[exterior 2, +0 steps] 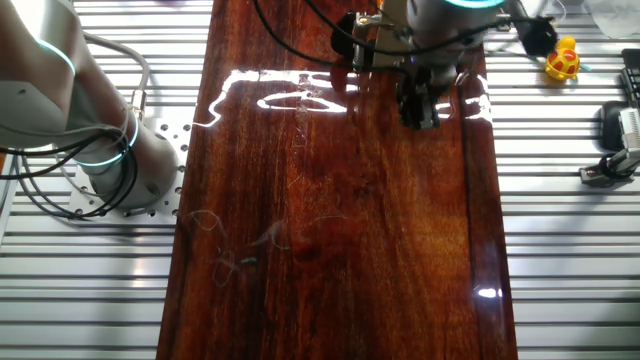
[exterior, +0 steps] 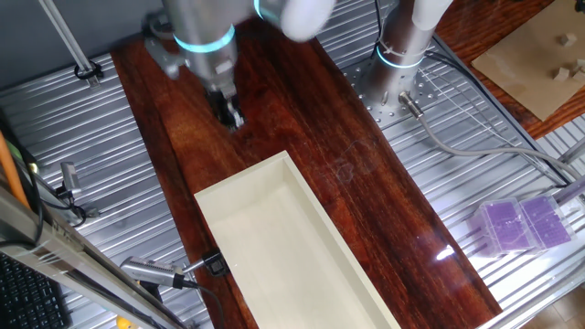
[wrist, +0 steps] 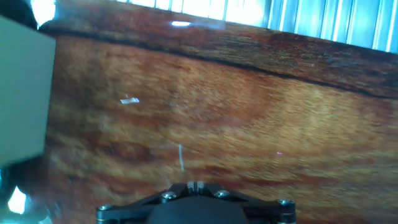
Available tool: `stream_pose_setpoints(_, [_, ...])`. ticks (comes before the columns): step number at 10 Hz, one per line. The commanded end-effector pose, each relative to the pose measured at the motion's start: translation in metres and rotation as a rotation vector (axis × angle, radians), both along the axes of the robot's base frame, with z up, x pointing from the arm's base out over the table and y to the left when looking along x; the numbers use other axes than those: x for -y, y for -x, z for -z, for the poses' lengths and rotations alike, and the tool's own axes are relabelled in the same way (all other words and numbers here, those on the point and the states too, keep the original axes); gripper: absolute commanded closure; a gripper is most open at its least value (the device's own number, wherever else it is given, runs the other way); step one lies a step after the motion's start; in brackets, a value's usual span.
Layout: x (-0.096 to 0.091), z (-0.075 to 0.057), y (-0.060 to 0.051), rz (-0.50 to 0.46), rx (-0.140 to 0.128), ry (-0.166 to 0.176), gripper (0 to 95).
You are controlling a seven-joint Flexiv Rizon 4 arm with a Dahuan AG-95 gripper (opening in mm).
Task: Turn off the water tap
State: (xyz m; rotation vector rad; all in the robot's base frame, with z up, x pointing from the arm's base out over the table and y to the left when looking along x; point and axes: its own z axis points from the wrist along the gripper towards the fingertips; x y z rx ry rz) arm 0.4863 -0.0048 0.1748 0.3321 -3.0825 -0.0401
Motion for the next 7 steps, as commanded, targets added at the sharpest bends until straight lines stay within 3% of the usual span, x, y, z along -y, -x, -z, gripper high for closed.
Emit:
stream_pose_setpoints(1, [0.011,-0.004,0.004,-0.016,-0.002,-0.013,95.0])
stream_pose_setpoints(4, [0.008,-0.009,0.006,-0.008,-0.001,-0.073,95.0])
stream_pose_setpoints(7, [-0.013,-0.011,0.001,0.013,0.001,-0.074,95.0])
